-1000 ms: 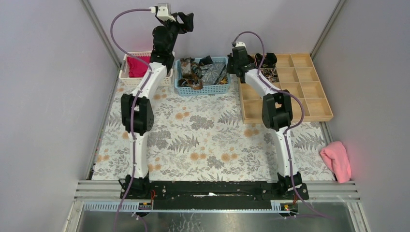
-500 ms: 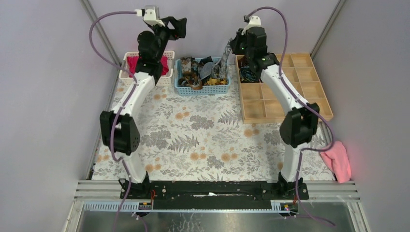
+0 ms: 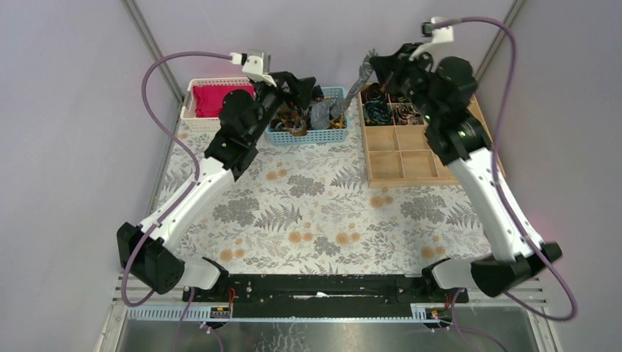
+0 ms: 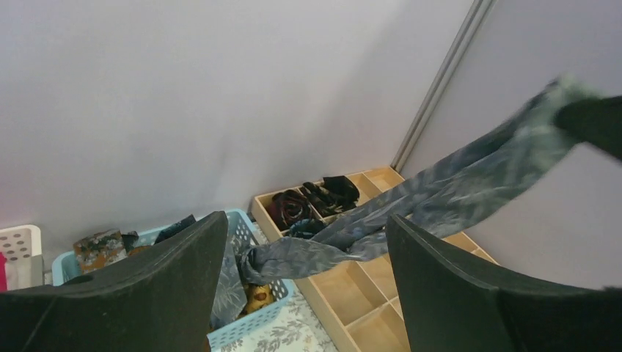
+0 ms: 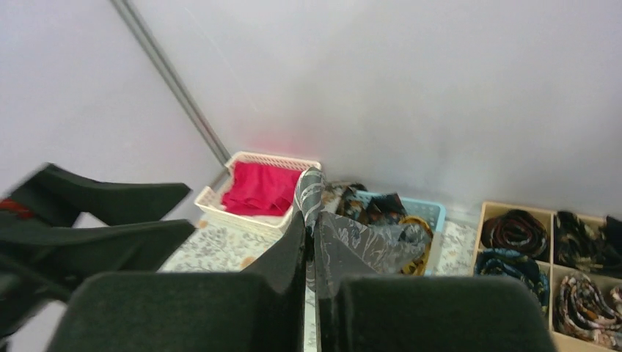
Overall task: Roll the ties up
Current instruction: Pick up the tie from the bin, then place the tie at the center of the board.
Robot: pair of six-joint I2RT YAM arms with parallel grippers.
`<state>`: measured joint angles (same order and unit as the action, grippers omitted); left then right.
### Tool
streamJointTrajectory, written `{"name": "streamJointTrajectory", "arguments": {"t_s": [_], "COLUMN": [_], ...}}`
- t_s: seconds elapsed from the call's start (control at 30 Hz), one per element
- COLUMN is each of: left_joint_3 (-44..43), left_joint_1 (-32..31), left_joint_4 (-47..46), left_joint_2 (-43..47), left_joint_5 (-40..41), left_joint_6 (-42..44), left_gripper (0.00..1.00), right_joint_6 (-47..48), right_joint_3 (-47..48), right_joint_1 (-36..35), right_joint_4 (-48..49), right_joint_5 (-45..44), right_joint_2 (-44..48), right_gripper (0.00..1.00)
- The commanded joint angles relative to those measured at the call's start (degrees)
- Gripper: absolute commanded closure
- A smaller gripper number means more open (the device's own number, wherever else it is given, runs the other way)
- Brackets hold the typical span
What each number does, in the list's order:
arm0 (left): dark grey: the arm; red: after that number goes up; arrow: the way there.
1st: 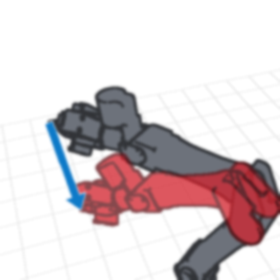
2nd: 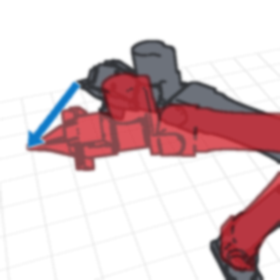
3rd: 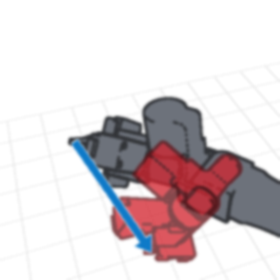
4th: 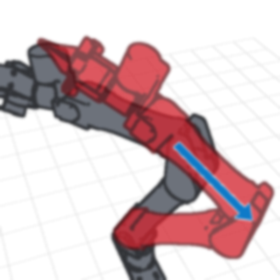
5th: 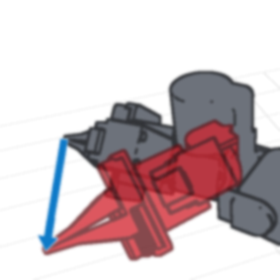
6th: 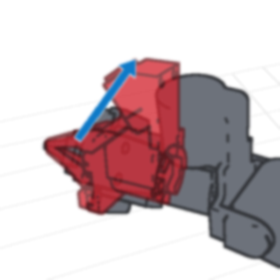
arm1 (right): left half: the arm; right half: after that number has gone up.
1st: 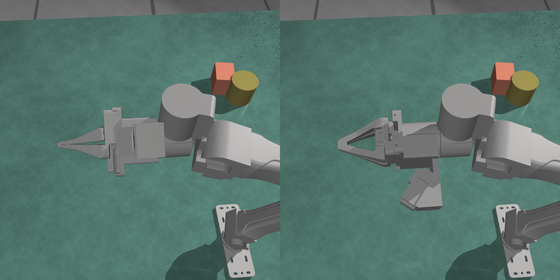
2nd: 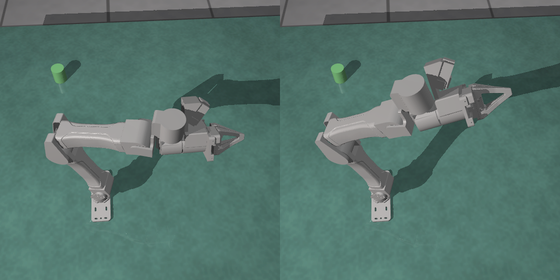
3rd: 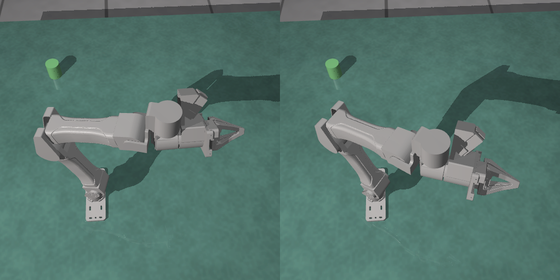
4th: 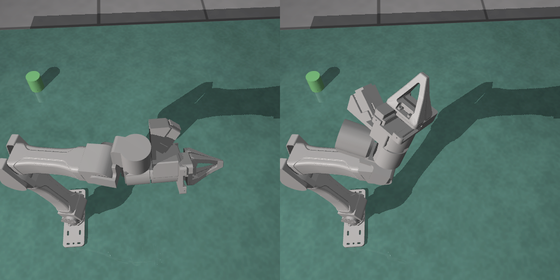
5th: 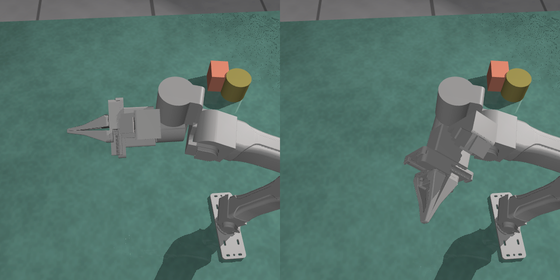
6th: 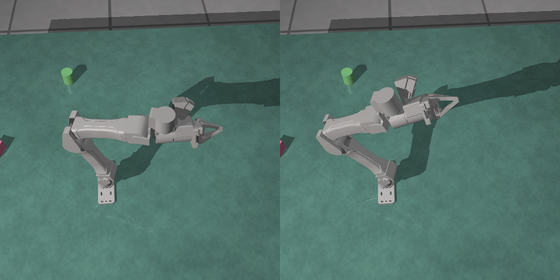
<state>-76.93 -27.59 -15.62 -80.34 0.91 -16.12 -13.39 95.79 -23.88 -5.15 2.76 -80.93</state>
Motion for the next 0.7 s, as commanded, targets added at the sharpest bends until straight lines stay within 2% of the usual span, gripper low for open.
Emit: {"name": "streamJointTrajectory", "arguments": {"t_s": [0.0,0.17,0.37,0.67], "left_joint_3": [2.56,3.16,5.87,6.28], "left_joint_1": [-2.86,-6.68,-9.38,-14.29], "left_joint_4": [5.09,9.22,11.87,14.08], "left_joint_2": [2.93,5.27,9.55,14.08], "left_joint_5": [6.48,9.22,10.66,13.16], "left_joint_6": [1.92,2.85,1.59,1.63], "left_gripper": [0.15,0.16,0.16,0.16], "right_joint_6": [-1.15,-1.88,-2.25,0.81], "right_joint_3": [-0.56,1.46,8.34,24.44], "right_joint_1": [-1.29,-1.7,-1.65,-1.61], "right_joint_4": [-2.34,-7.35,-13.68,-21.3], "right_joint_5": [2.84,4.72,7.33,6.76], "right_joint_2": [9.06,16.94,22.51,23.4], "right_gripper": [1.0,1.0,1.0,1.0]}}
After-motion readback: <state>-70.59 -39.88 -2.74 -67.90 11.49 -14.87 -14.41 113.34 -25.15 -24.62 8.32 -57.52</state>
